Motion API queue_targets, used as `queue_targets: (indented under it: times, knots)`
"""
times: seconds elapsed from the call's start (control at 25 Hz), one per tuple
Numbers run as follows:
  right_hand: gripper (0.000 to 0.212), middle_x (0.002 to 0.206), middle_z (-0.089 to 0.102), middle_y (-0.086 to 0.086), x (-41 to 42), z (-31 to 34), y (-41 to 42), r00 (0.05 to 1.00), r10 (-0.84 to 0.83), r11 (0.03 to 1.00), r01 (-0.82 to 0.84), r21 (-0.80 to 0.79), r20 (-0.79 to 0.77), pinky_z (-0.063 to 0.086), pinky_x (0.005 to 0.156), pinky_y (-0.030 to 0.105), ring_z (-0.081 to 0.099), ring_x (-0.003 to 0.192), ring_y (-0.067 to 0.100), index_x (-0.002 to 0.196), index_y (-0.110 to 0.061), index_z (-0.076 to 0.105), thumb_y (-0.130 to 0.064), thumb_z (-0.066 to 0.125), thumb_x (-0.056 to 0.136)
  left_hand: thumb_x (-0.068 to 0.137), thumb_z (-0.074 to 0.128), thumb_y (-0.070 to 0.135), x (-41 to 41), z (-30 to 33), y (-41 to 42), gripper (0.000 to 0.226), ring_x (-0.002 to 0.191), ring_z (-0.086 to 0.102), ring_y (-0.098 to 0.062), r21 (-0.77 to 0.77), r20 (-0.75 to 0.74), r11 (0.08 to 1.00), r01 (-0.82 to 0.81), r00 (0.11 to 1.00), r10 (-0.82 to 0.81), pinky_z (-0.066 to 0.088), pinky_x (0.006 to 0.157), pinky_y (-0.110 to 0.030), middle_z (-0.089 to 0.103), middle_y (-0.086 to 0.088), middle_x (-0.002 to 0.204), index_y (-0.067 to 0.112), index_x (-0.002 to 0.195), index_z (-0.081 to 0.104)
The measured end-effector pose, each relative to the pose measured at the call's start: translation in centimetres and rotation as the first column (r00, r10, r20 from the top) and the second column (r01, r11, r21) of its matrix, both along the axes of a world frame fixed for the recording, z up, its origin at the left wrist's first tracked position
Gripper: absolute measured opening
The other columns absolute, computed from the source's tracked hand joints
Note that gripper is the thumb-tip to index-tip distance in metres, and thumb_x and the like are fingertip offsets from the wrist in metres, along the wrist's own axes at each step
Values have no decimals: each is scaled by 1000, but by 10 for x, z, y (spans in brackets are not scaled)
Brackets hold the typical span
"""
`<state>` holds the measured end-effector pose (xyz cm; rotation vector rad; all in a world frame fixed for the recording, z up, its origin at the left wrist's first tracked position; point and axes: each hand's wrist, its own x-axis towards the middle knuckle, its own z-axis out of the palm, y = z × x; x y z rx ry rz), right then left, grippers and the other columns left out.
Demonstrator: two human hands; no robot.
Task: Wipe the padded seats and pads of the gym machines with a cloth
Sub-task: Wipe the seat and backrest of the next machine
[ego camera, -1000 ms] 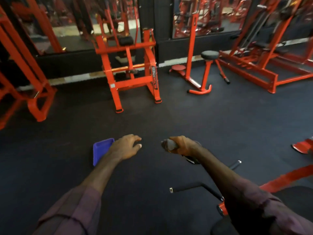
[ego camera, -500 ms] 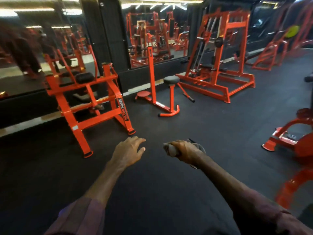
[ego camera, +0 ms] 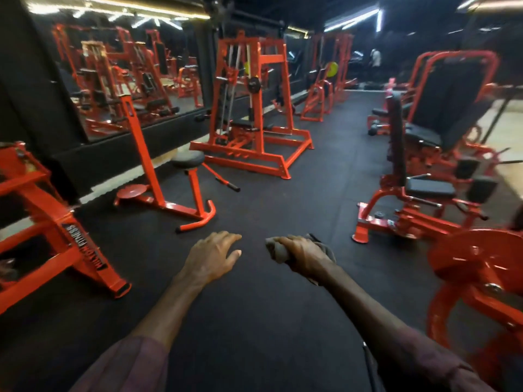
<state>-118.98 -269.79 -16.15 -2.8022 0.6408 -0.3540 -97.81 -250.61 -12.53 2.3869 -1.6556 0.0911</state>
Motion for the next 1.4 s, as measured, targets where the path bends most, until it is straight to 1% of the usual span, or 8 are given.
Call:
queue_targets:
  times: [0.16, 0.28, 0.48, 0.6, 0.8, 1.0, 1.24, 1.4]
  knots:
    - [69, 140, 63, -13, 13, -9, -96, 984, -175, 985, 175, 0, -29, 44, 108, 38, 59, 130, 16, 146, -43, 50, -16, 64, 85, 100, 48, 56, 42, -21, -136, 54, 137, 54, -19, -5, -5, 982, 190, 982, -190, 49, 106, -40, 59, 6, 147, 34, 149, 56]
    - [68, 138, 62, -19, 23, -17, -166, 939, -342, 940, 342, -8, -15, 43, 108, 35, 58, 129, 10, 143, -50, 47, -15, 58, 86, 102, 57, 50, 76, -34, -240, 49, 135, 56, -20, -13, 3, 945, 326, 945, -326, 50, 103, -41, 60, 7, 144, 34, 148, 56]
    - [63, 140, 62, -14, 24, -4, -276, 847, -531, 848, 531, 1, 20, 45, 105, 39, 61, 126, 16, 145, -46, 50, -19, 59, 89, 102, 58, 50, 101, -13, -420, 48, 134, 56, -19, -46, -2, 864, 502, 865, -502, 50, 103, -41, 60, 8, 143, 35, 148, 56]
    - [74, 144, 61, -6, 13, 1, -333, 773, -634, 773, 634, 13, 0, 45, 106, 42, 62, 125, 24, 151, -39, 48, -11, 62, 84, 101, 60, 49, 85, -1, -517, 46, 131, 58, -21, -63, 24, 773, 632, 775, -632, 52, 101, -42, 63, 6, 139, 34, 145, 59]
    - [76, 148, 59, -6, -29, -17, -459, 677, -734, 679, 732, 55, 64, 43, 112, 39, 56, 135, 21, 149, -33, 52, -4, 63, 80, 99, 62, 46, 39, -13, -680, 44, 125, 62, -23, -95, 35, 659, 746, 664, -747, 56, 97, -45, 66, 5, 134, 33, 141, 62]
    - [79, 147, 59, -2, -66, -48, -635, 624, -779, 627, 771, 112, 64, 42, 112, 41, 58, 132, 27, 152, -30, 50, -3, 65, 79, 96, 64, 46, -2, -50, -856, 42, 119, 65, -22, -54, 30, 611, 790, 613, -790, 57, 91, -44, 67, 7, 131, 35, 136, 64]
    - [87, 144, 61, 1, -113, -43, -829, 602, -792, 610, 780, 143, 98, 45, 111, 42, 58, 131, 28, 151, -27, 51, -3, 68, 69, 94, 59, 45, -71, -36, -1068, 43, 117, 65, -22, -92, 36, 564, 821, 569, -822, 56, 87, -43, 68, 6, 127, 30, 134, 66]
    - [74, 141, 64, 4, -162, -59, -942, 591, -793, 608, 783, 130, 147, 48, 109, 44, 60, 129, 30, 147, -23, 55, -24, 60, 73, 95, 64, 42, -131, -69, -1194, 40, 114, 65, -23, -104, -27, 548, 830, 548, -836, 55, 88, -43, 68, 6, 125, 29, 133, 66]
